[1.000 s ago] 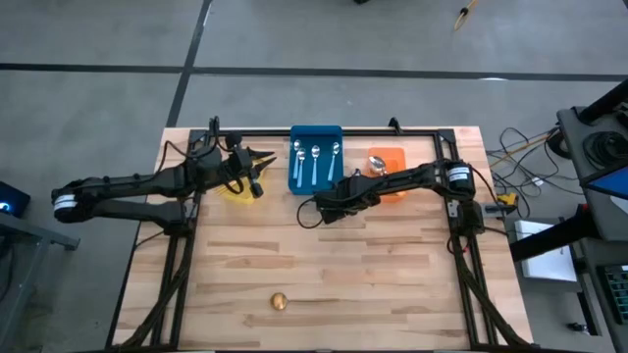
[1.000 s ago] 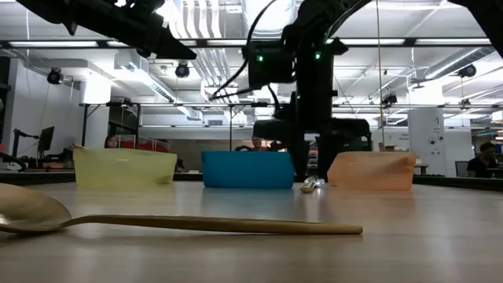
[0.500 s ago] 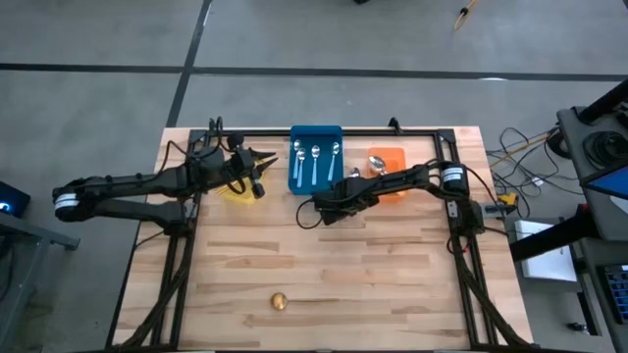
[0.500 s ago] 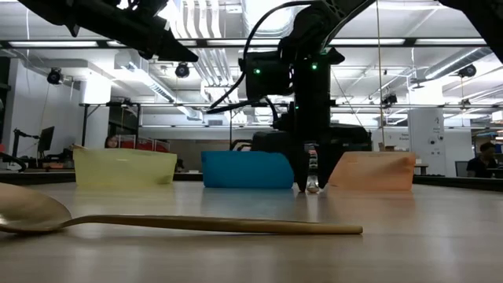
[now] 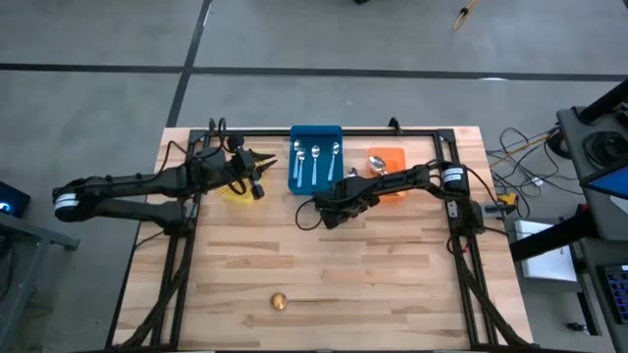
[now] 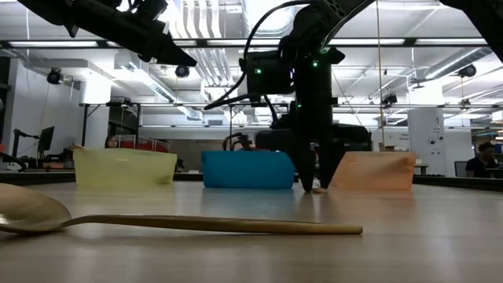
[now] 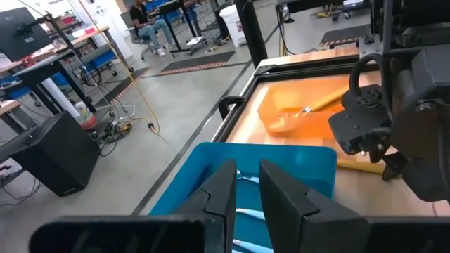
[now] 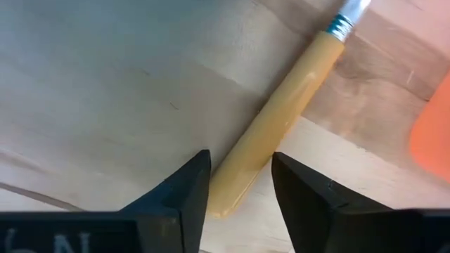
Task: Sort silverware by color (type)
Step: Put the yellow spoon into the orange bin
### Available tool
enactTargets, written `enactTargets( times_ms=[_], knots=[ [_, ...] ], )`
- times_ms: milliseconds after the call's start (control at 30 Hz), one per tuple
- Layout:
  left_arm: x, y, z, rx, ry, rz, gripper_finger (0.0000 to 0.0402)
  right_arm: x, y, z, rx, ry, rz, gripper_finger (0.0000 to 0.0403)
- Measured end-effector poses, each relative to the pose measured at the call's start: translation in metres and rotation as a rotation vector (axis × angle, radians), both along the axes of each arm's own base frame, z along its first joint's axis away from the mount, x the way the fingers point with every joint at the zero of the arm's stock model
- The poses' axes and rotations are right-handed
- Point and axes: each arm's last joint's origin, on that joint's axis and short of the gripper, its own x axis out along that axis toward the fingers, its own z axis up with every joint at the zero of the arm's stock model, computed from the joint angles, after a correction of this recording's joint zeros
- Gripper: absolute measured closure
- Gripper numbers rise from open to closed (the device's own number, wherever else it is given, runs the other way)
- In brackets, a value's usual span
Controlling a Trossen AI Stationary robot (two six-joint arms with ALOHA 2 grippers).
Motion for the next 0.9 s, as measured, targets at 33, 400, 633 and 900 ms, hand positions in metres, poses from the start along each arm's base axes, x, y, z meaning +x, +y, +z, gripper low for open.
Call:
enactTargets(
  times_ms=[33, 400, 633, 900],
  knots=[
    [0.0, 0.0, 0.0, 0.0, -0.001, 0.0, 0.0357, 0.0, 0.0, 0.0, -0.004, -0.001, 0.001, 0.0263],
    [0.0, 0.0, 0.003, 0.054, -0.008, -0.01, 0.0357, 0.0, 0.001, 0.0, 0.056, -0.011, -0.038, 0.0319],
    [0.001, 0.0, 0.003, 0.055, -0.009, -0.01, 0.0357, -0.008, 0.007, 0.009, 0.17, 0.029, -0.06, 0.0325],
    [0.0, 0.0, 0.003, 0.057, -0.008, -0.01, 0.0357, -0.025, 0.026, 0.014, 0.296, 0.2, -0.022, 0.0327]
  ],
)
